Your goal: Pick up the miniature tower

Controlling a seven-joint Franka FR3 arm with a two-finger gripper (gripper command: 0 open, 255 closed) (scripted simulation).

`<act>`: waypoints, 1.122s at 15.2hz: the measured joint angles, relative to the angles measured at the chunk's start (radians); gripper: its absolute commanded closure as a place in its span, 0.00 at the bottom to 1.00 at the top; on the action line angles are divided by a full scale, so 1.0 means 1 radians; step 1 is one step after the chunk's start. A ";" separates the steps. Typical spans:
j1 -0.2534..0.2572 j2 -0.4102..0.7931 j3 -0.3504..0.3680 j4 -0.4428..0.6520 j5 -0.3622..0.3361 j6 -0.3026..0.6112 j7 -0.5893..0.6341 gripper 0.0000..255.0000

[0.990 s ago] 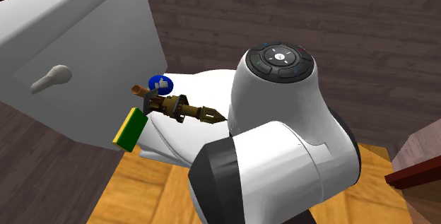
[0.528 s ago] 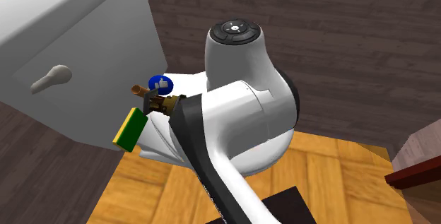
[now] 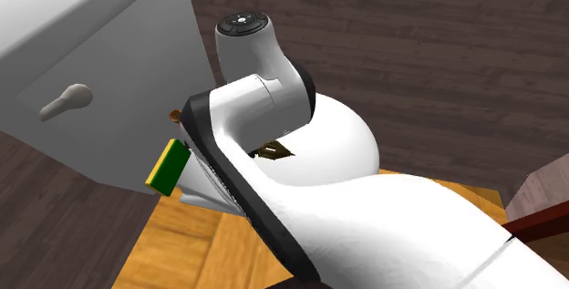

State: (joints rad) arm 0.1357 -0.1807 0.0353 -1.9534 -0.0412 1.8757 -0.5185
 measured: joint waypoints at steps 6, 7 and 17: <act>0.013 0.084 0.008 0.036 -0.007 0.044 -0.060 0.00; 0.013 0.085 0.007 0.023 -0.007 0.058 -0.062 0.00; 0.012 0.090 0.006 -0.021 -0.008 0.108 -0.062 1.00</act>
State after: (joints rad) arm 0.1476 -0.0907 0.0411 -1.9740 -0.0495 1.9839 -0.5803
